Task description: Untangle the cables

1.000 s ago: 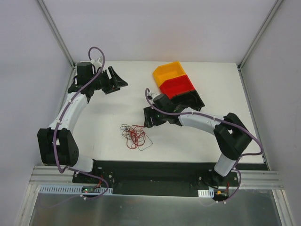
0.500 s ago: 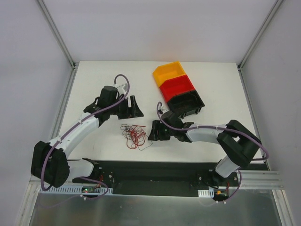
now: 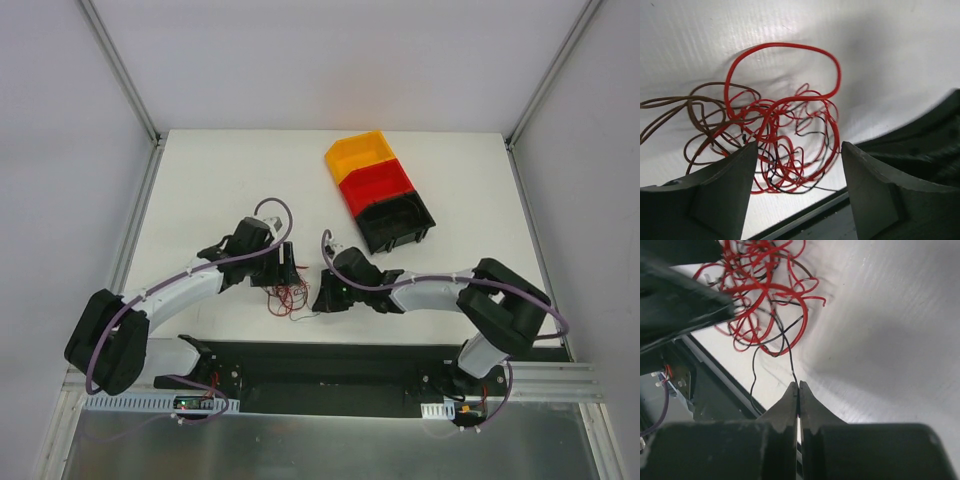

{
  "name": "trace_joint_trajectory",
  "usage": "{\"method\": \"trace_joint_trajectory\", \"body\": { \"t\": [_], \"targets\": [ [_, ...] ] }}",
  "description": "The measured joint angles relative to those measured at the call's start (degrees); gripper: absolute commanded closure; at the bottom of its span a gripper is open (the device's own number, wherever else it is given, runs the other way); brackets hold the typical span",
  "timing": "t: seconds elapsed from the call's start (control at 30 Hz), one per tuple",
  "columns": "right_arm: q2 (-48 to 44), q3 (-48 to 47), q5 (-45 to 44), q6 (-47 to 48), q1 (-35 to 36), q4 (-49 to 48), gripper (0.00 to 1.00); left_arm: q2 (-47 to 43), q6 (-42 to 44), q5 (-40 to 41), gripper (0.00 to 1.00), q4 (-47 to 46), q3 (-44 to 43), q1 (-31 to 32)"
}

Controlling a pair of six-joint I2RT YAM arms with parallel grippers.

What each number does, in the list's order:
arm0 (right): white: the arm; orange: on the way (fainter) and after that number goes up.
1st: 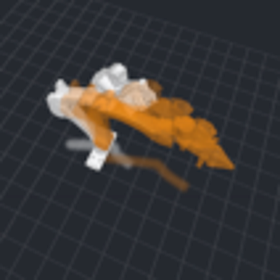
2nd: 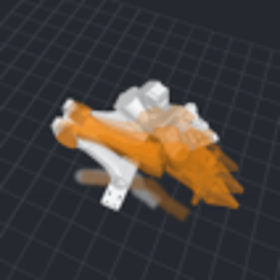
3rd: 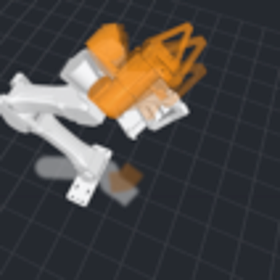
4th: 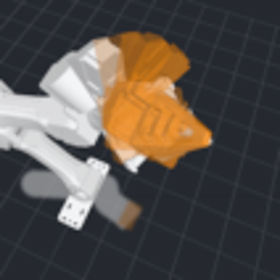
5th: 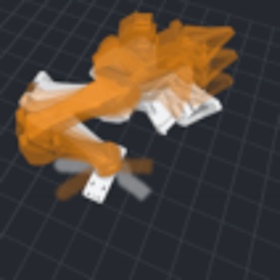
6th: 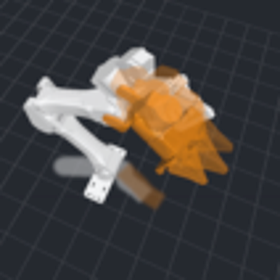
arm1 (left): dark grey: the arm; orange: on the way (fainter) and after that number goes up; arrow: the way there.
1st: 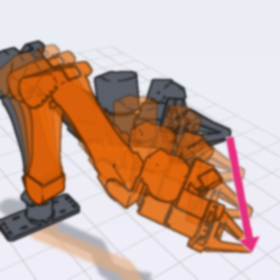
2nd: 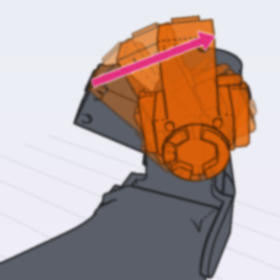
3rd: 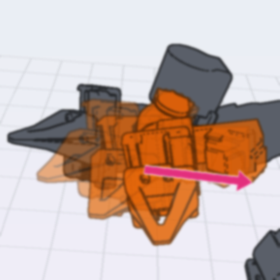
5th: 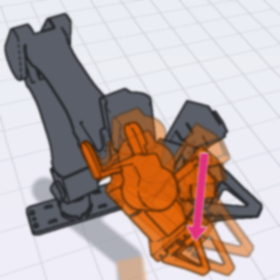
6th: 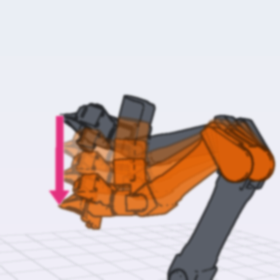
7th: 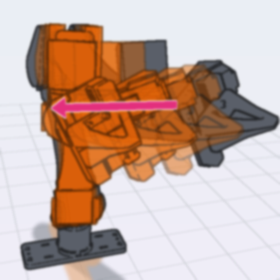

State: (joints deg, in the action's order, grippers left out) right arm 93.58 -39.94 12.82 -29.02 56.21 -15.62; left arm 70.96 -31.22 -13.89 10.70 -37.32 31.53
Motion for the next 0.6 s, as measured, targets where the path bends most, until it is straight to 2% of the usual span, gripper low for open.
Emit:
{"method": "trace_joint_trajectory", "body": {
  "t": [0.07, 0.17, 0.4, 0.6],
  "targets": [
    [-2.64, 0.0, -1.38, 1.44, 0.37, 2.21, 1.0, 1.92, -0.07, 1.18, 0.37, -0.87, 0.0, -0.02],
    [-11.3, 0.0, -5.29, 4.31, 0.57, 6.82, 1.0, 6.03, -0.37, 2.43, 0.36, -2.58, 0.04, -0.02],
    [-42.95, -1.16, -21.53, 13.86, 0.63, 17.55, 1.0, 8.72, -1.4, 2.69, 0.38, -5.57, 0.42, 0.13],
    [-57.42, -6.67, -34.01, 22.36, -0.55, 28.26, 0.99, 8.92, -1.42, 2.86, 0.4, -6.58, 0.74, -1.84]
  ]
}}
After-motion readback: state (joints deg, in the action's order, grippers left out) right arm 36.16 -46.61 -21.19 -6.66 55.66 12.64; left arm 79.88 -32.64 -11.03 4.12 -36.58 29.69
